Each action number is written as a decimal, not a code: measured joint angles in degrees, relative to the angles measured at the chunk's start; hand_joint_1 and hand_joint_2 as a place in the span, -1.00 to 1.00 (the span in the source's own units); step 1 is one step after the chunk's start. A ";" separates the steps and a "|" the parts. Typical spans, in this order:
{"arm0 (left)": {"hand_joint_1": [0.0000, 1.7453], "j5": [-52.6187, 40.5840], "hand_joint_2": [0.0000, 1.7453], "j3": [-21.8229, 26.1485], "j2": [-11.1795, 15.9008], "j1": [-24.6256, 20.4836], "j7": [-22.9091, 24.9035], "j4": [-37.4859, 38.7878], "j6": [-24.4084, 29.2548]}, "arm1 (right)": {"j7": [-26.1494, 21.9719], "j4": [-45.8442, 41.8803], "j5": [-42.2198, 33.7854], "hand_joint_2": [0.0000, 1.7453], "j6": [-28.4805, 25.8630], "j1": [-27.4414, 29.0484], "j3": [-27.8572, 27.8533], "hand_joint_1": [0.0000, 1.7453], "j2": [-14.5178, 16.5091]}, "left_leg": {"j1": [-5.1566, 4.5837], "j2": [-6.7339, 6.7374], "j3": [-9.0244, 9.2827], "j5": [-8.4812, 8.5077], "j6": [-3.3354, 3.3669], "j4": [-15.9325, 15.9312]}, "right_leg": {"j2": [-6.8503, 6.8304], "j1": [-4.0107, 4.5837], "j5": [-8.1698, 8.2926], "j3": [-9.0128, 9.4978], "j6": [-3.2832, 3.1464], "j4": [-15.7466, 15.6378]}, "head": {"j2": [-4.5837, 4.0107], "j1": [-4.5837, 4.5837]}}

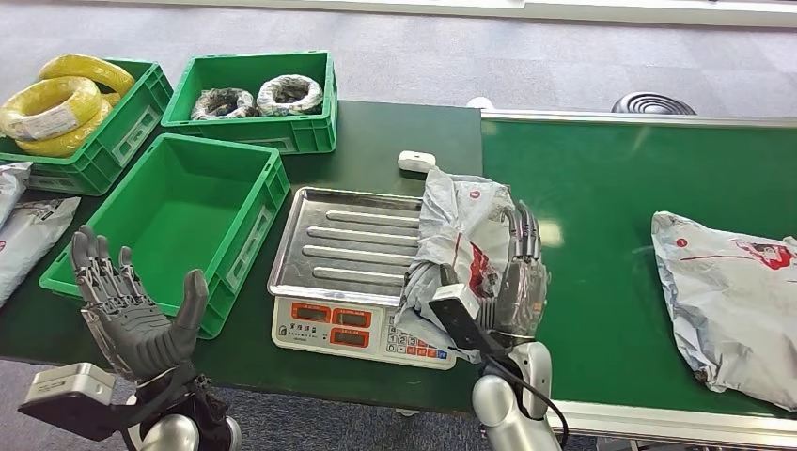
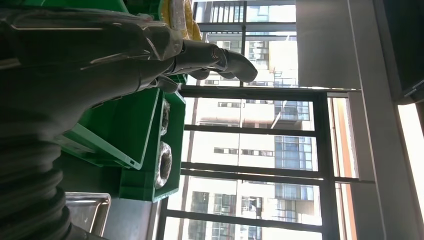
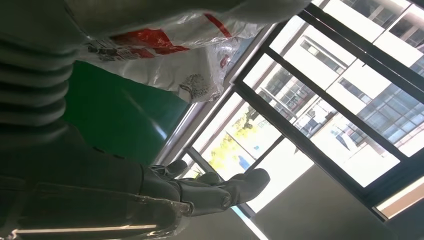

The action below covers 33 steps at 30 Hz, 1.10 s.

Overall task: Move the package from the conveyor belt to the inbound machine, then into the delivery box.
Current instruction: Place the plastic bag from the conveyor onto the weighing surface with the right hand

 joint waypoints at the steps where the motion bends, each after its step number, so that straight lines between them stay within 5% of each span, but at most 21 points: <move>1: -1.00 -0.04 1.00 0.00 0.00 0.11 0.00 0.01 0.00 | -0.13 -0.21 0.07 -1.00 -0.47 0.15 -0.06 -1.00 0.00 | 0.00 0.00 0.00 0.00 0.00 0.00 | 0.00 0.00 0.00 0.00 0.00 0.00 | 0.00 0.00; 26: -1.00 -7.15 1.00 0.25 -0.52 -0.15 0.00 -2.35 0.03 | -3.28 -1.14 0.66 -1.00 -1.12 1.03 -1.75 -1.00 0.43 | 0.00 0.00 0.00 0.00 0.00 0.00 | 0.00 0.00 0.00 0.00 0.00 0.00 | 0.00 0.00; 33: -1.00 -13.78 1.00 0.28 -0.70 -6.14 0.00 -4.45 0.04 | -6.69 -1.01 -0.91 -1.00 -1.12 0.82 -2.00 -1.00 1.33 | 0.00 -0.01 0.03 0.01 0.00 0.00 | -0.01 0.00 0.03 0.04 -0.02 0.01 | 0.00 0.00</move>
